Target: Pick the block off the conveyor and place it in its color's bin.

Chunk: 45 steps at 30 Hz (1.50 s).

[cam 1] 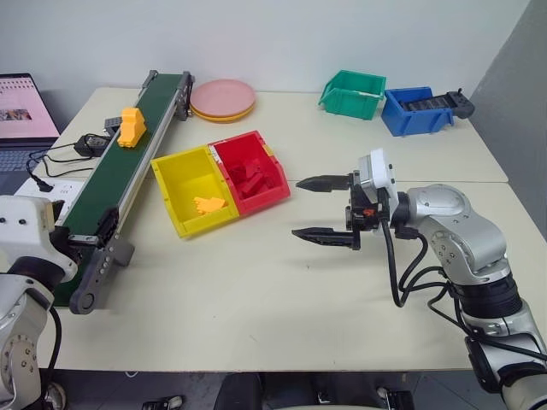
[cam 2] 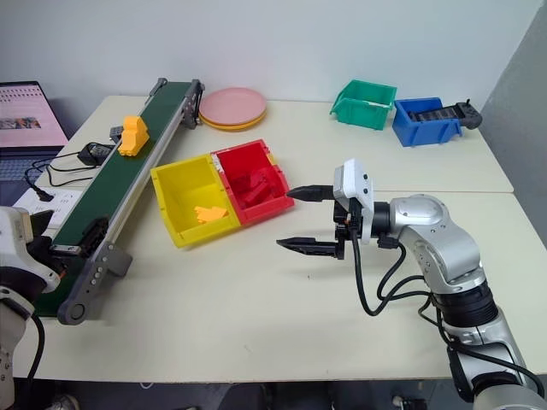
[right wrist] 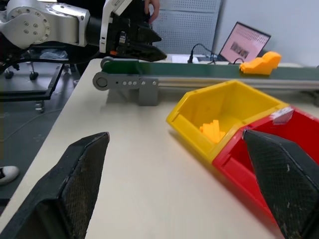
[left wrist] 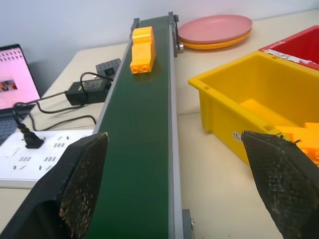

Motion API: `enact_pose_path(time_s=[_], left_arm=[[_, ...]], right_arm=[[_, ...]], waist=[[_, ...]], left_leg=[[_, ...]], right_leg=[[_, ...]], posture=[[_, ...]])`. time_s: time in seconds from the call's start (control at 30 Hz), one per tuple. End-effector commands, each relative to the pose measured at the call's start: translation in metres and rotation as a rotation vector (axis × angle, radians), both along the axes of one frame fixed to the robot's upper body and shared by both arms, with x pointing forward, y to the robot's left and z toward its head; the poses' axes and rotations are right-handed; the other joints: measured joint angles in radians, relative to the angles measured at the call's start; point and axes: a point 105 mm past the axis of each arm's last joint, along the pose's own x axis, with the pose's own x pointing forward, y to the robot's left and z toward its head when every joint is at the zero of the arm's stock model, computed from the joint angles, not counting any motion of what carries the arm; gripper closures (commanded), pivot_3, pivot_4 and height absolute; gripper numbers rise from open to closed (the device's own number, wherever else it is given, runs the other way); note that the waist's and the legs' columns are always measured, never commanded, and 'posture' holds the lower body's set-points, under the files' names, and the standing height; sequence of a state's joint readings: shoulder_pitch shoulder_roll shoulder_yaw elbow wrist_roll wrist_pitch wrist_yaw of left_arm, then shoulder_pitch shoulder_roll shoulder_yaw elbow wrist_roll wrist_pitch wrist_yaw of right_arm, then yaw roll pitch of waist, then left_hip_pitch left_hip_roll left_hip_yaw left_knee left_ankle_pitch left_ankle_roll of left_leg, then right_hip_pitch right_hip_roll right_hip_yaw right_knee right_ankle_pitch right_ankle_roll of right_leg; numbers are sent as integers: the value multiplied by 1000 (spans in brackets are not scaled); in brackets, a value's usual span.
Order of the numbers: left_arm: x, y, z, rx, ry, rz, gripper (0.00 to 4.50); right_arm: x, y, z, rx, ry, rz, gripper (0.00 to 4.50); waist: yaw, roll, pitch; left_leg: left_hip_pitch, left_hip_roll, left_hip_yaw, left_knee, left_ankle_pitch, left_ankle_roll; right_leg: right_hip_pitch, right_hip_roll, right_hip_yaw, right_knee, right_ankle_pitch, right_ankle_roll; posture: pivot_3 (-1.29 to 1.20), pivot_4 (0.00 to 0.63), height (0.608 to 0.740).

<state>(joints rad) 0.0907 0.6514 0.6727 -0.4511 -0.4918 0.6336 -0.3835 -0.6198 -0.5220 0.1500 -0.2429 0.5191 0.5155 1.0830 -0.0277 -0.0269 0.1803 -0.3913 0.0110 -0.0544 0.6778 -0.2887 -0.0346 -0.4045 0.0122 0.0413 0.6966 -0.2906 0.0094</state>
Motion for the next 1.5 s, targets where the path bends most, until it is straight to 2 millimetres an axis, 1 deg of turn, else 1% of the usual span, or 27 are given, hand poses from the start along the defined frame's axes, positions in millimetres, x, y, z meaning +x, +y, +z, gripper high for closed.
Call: enact_pose_path(time_s=[0.03,0.1,0.27,0.37,0.57,0.67,0.9,1.27,1.37,1.43,1.5], left_arm=[[-5,7,12,38,-6,-4,34],[-4,13,14,12,-10,15,34],[-5,26,12,-57,12,57,34],[-7,36,9,-59,41,90,34],[-7,36,4,-66,91,64,34],[-6,40,2,-64,109,79,34],[-4,45,2,-75,114,81,34],[1,49,-3,-83,133,86,34],[2,50,-9,-93,158,87,34],[1,52,-13,-116,177,99,404],[-1,54,-17,-127,198,107,664]], right_arm=[[-10,4,13,1,-54,44,0],[-11,5,13,-6,-57,54,0],[-13,9,11,-44,-49,56,0],[-14,10,12,-39,-47,65,0],[-17,12,12,-38,-48,77,0],[-17,12,11,-44,-47,80,0],[-19,12,9,-49,-50,77,0],[-21,12,10,-53,-52,78,0],[-22,12,11,-52,-52,81,0],[-23,13,11,-52,-53,83,0],[-23,13,12,-51,-53,83,0]], waist=[[0,0,0],[0,0,0],[0,0,0],[-1,0,0],[-1,0,0],[-1,0,0],[-1,0,0],[-1,0,0],[-1,0,0],[-1,0,0],[-1,0,0]], left_leg=[[0,0,0,0,0,0],[0,0,0,0,0,0],[0,0,0,0,0,0],[0,0,0,0,0,0],[0,0,0,0,0,0],[0,0,0,0,0,0],[0,0,0,0,0,0],[0,0,0,-1,0,0],[0,0,0,-1,0,0],[0,0,0,-1,0,0],[0,0,0,-1,0,0]], right_leg=[[0,0,0,0,0,0],[0,0,0,0,0,0],[0,0,0,0,0,0],[0,0,0,0,0,0],[0,0,0,0,0,0],[0,0,0,0,0,0],[0,0,0,0,0,0],[-1,-1,0,0,0,0],[-1,-1,0,0,0,0],[-1,-1,0,0,0,0],[-1,-1,0,-1,0,0]], posture=[[0,150,740],[0,150,740],[0,150,740],[0,150,740],[0,150,740],[0,150,740],[0,150,740],[0,150,740],[0,150,740],[0,150,740],[0,150,740]])
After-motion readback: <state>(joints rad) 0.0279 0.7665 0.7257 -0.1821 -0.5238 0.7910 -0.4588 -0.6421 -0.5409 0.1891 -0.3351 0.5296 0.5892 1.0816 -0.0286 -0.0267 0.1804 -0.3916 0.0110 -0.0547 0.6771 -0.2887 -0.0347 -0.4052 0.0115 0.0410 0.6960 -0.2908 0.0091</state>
